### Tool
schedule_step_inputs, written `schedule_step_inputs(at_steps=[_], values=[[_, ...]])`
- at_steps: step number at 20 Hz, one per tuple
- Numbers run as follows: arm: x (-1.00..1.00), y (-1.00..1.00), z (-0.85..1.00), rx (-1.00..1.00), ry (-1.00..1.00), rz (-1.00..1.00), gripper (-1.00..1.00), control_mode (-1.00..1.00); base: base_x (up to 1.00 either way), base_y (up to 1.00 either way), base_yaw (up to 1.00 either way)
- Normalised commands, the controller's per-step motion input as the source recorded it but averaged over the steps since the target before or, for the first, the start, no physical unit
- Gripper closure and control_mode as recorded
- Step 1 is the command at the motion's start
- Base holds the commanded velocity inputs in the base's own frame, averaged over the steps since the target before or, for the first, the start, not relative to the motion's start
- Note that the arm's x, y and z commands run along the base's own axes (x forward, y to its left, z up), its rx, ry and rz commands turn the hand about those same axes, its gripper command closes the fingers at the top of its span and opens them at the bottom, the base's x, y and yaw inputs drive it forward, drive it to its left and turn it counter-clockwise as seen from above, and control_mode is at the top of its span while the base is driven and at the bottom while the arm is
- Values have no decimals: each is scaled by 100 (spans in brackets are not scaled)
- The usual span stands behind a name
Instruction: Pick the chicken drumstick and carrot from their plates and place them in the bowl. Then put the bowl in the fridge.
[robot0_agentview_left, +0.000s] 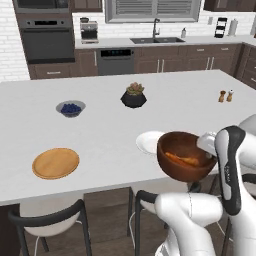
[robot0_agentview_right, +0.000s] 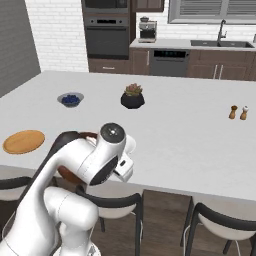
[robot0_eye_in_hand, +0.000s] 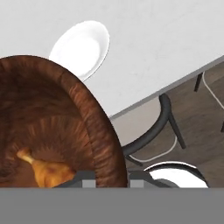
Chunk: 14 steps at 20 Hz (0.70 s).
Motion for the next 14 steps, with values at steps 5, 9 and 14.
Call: schedule_step_inputs(at_steps=[5, 9, 14], values=[[-19, 0, -1, -28, 0, 0, 100, -100, 0, 0, 0], [-2, 0, 0, -8, 0, 0, 100, -100, 0, 0, 0], [0, 0, 0, 0, 0, 0, 100, -100, 0, 0, 0]])
